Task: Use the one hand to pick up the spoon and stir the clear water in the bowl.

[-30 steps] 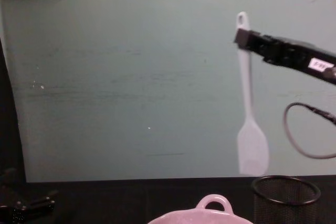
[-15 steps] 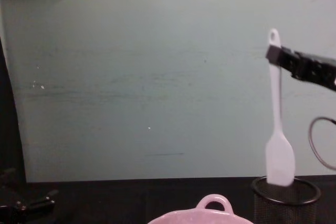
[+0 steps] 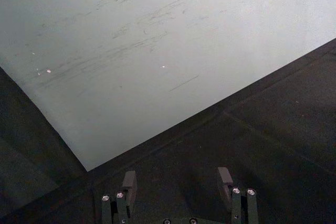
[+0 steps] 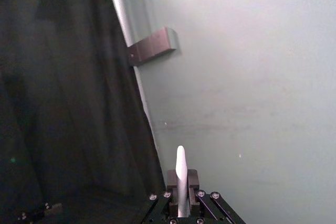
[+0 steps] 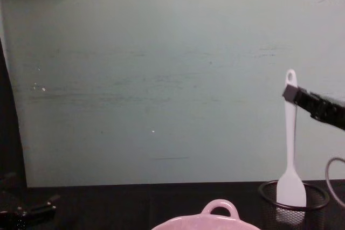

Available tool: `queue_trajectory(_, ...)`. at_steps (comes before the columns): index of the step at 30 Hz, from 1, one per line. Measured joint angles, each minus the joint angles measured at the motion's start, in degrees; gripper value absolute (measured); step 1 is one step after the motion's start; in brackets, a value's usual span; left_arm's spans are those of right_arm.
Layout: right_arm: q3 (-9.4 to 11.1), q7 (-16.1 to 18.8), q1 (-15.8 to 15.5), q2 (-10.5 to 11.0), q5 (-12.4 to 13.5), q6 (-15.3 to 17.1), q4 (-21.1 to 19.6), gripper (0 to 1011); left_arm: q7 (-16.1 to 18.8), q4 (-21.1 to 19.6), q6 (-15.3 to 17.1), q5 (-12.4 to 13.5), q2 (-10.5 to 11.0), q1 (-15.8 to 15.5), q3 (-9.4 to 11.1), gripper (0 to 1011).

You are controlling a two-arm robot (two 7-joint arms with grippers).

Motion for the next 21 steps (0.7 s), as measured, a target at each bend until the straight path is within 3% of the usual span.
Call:
queue_trajectory(12,0.5,6.4,4.3,-0.4,10.0,9.7,11.2,116,0.0,0.0,0.0,0.0,0.0,0.0,0.0,1005)
queue_trajectory(21,-0.8,8.7,6.5,0.1,12.5,12.8,15.1,117,0.0,0.0,0.0,0.0,0.0,0.0,0.0,1005)
